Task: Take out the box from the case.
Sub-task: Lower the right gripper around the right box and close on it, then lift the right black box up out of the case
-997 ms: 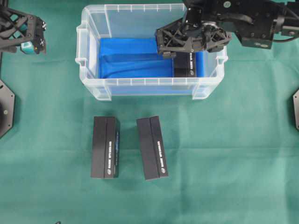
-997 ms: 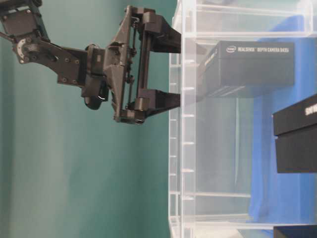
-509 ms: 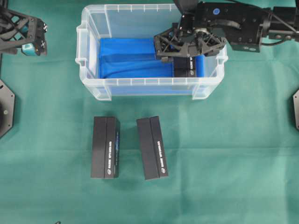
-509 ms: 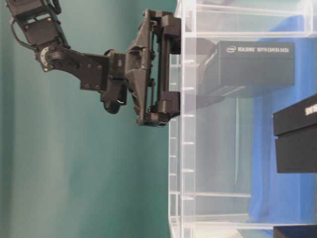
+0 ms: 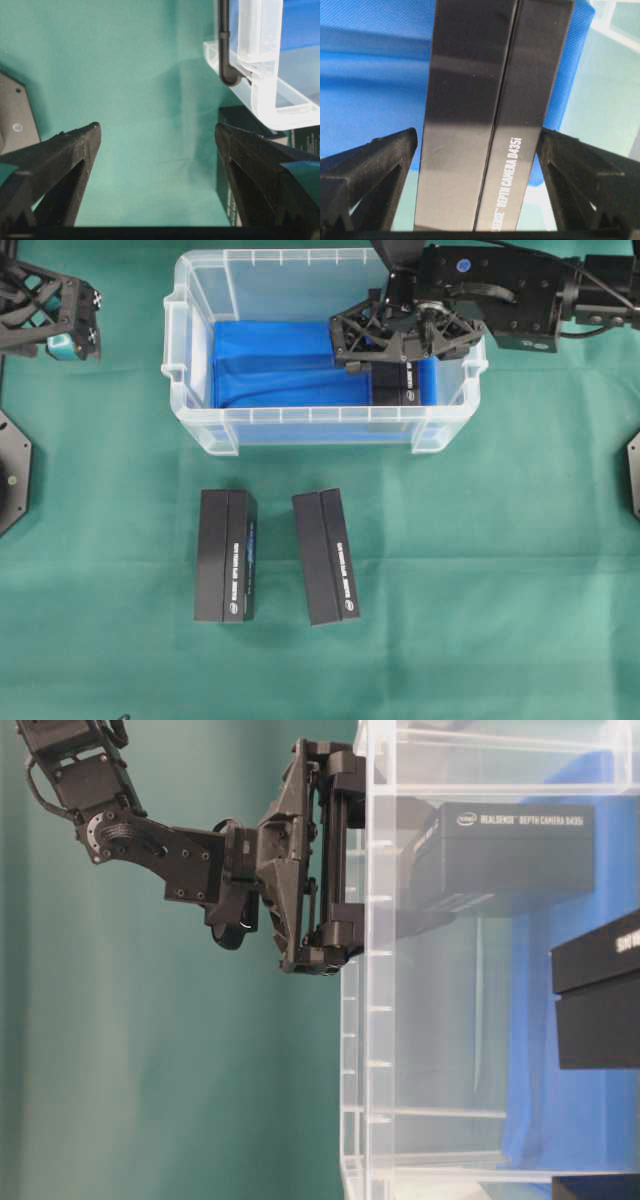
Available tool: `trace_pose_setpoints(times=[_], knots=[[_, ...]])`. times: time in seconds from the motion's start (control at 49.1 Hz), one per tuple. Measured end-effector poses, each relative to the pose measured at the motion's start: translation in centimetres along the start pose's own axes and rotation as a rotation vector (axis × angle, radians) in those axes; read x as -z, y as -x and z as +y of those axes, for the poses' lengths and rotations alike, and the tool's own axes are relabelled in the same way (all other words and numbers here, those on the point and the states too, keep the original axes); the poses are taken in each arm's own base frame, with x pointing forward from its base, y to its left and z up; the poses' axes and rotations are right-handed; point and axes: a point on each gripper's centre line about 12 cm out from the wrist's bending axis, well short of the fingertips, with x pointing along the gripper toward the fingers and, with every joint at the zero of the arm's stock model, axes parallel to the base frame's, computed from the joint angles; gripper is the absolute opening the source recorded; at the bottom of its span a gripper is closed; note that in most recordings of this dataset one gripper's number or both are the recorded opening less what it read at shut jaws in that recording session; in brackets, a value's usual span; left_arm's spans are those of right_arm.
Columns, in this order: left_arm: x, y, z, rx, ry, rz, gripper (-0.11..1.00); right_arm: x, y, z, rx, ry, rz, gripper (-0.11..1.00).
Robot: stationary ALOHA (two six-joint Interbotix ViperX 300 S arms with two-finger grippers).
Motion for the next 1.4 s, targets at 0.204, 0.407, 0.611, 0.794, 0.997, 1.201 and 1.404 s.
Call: trace_pose_setpoints(times=[0.204,0.407,0.611,0.794,0.997,1.201,1.404], knots=[[0.1,0.0,0.0,0.0,-0.001,0.001,0.98,0.1,0.0,0.1,-0.002,0.001,0.001,0.66],[0.1,0.0,0.0,0.0,-0.001,0.001,0.98,0.1,0.0,0.0,0.002,-0.001,0.002,0.66],[0.1,0.0,0.0,0.001,-0.004,0.001,0.98,0.1,0.0,0.0,0.005,-0.002,0.003,0.66],[0.1,0.0,0.0,0.0,-0.004,0.002,0.98,0.0,0.2,0.0,0.019,-0.008,0.007,0.66],[0.2,0.0,0.0,0.003,-0.012,0.001,0.98,-0.2,1.1,0.1,0.048,-0.027,0.019,0.66],[0.2,0.0,0.0,0.003,-0.018,0.001,0.98,-0.2,2.5,0.5,0.068,-0.037,0.035,0.66],[0.2,0.0,-0.1,0.004,-0.02,0.001,0.98,-0.4,4.6,0.5,0.081,-0.054,0.038,0.66]])
